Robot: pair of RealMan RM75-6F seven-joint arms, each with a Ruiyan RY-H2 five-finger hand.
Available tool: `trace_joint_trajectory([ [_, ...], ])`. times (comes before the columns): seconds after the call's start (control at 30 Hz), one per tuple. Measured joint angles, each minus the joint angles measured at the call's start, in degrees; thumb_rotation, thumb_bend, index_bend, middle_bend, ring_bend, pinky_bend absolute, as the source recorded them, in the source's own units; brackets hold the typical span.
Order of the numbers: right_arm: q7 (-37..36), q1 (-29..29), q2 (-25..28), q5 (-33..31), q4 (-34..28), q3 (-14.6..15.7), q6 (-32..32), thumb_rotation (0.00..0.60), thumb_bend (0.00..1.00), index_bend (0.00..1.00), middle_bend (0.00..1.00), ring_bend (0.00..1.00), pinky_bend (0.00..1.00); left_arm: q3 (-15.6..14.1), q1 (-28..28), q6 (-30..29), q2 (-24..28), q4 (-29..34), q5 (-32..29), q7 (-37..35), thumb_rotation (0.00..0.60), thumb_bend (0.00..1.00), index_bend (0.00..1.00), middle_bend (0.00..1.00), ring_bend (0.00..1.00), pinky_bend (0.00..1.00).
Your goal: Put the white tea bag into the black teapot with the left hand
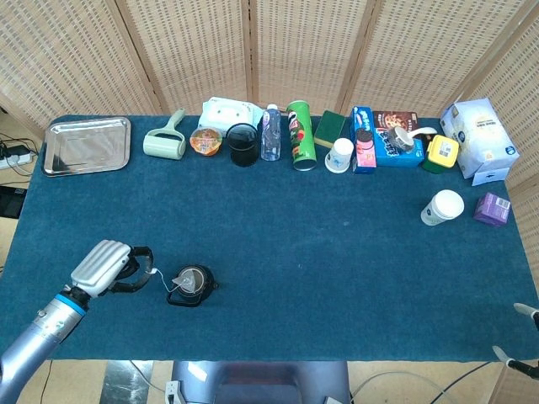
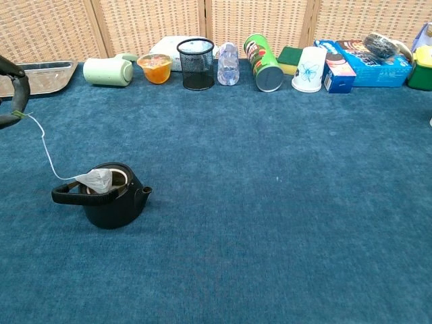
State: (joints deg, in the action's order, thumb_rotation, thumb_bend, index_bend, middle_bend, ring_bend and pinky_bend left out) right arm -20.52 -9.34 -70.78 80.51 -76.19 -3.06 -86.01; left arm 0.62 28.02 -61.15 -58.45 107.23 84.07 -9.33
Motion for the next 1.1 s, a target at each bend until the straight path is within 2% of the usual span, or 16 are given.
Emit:
trace_joint_trajectory([
  [0.4, 0.9, 0.3, 0.2, -0.3, -0.4, 0.0, 0.8, 0.600, 0.19, 0.25, 0.27, 0.19, 0.15, 0.2, -0.8, 1.5, -1.3, -2.7, -7.2, 8.8, 0.600, 0.50, 0.68, 1.00, 1.00, 0.95],
  [0.47, 1.0, 0.3, 0.3, -0.4, -0.6, 0.0, 0.9, 0.600, 0.18, 0.25, 0.27, 0.19, 0.15, 0.1, -0.7, 2.4, -1.4, -2.9, -8.5, 10.0, 0.600, 0.48, 0.64, 1.00, 1.00, 0.95],
  [0.63, 1.4, 0.4, 0.4, -0.5, -0.9, -0.1, 0.9, 0.600, 0.19, 0.25, 0.27, 0.19, 0.15, -0.1, -0.1, 4.9, -0.8, -2.6, -10.9, 12.3, 0.600, 0.36, 0.45, 1.00, 1.00, 0.95],
  [0.83, 1.5, 0.4, 0.4, -0.8, -1.1, -0.2, 0.8, 0.600, 0.19, 0.25, 0.27, 0.19, 0.15, -0.2, 0.5, 6.8, 0.3, -1.7, -12.9, 14.0, 0.600, 0.29, 0.33, 1.00, 1.00, 0.95],
  [1.0, 1.5, 0.4, 0.3, -0.7, -1.0, -0.2, 0.8, 0.600, 0.18, 0.25, 0.27, 0.19, 0.15, -0.2, 0.9, 7.6, 1.2, -0.7, -13.0, 14.0, 0.600, 0.30, 0.29, 1.00, 1.00, 0.95],
  [1.1, 1.5, 0.5, 0.3, -0.7, -1.0, -0.2, 0.9, 0.600, 0.18, 0.25, 0.27, 0.19, 0.15, -0.4, 1.6, 9.1, 2.9, 0.7, -11.4, 13.6, 0.600, 0.38, 0.25, 1.00, 1.00, 0.95],
])
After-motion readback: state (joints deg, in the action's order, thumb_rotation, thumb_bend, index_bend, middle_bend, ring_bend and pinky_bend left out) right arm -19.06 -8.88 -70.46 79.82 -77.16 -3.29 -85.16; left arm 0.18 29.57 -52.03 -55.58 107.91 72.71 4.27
